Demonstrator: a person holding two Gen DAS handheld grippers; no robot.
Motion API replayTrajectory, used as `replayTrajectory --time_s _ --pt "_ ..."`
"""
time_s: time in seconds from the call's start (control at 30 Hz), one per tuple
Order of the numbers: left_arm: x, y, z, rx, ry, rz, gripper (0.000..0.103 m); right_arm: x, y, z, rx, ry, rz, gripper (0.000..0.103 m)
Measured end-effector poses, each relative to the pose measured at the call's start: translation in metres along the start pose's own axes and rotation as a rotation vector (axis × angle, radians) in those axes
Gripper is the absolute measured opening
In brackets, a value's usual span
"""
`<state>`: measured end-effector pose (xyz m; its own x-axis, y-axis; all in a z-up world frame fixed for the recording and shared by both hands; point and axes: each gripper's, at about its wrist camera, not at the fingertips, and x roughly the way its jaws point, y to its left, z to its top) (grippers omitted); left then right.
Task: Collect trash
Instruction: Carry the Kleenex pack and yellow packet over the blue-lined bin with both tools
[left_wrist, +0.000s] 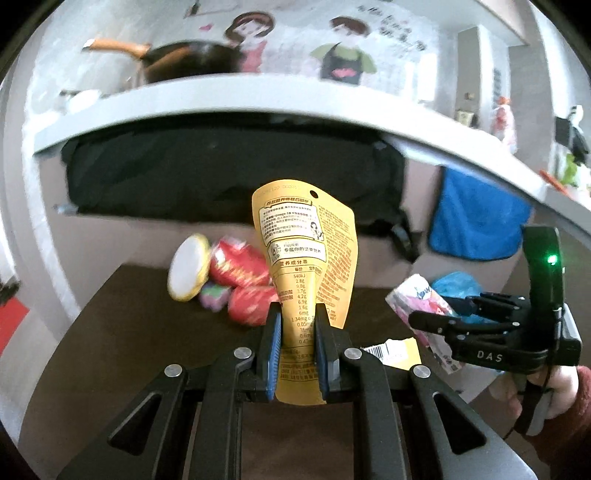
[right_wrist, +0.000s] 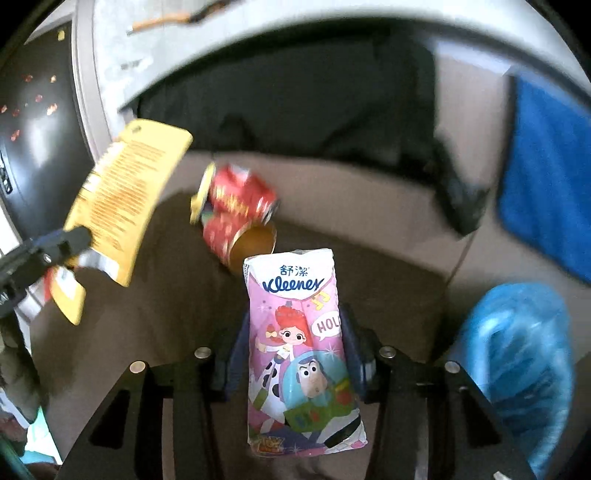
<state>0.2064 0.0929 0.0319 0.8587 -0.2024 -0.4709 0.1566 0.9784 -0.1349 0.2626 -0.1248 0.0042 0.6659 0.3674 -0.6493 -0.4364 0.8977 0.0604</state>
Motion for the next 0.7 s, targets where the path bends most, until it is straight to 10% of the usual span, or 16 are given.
replayTrajectory --time_s 0.7 --pt "0.045 -0.225 0.015 0.195 0.045 -0.341 0.017 -0.178 -0.149 -0.046 0.232 -0.292 -0.305 0.043"
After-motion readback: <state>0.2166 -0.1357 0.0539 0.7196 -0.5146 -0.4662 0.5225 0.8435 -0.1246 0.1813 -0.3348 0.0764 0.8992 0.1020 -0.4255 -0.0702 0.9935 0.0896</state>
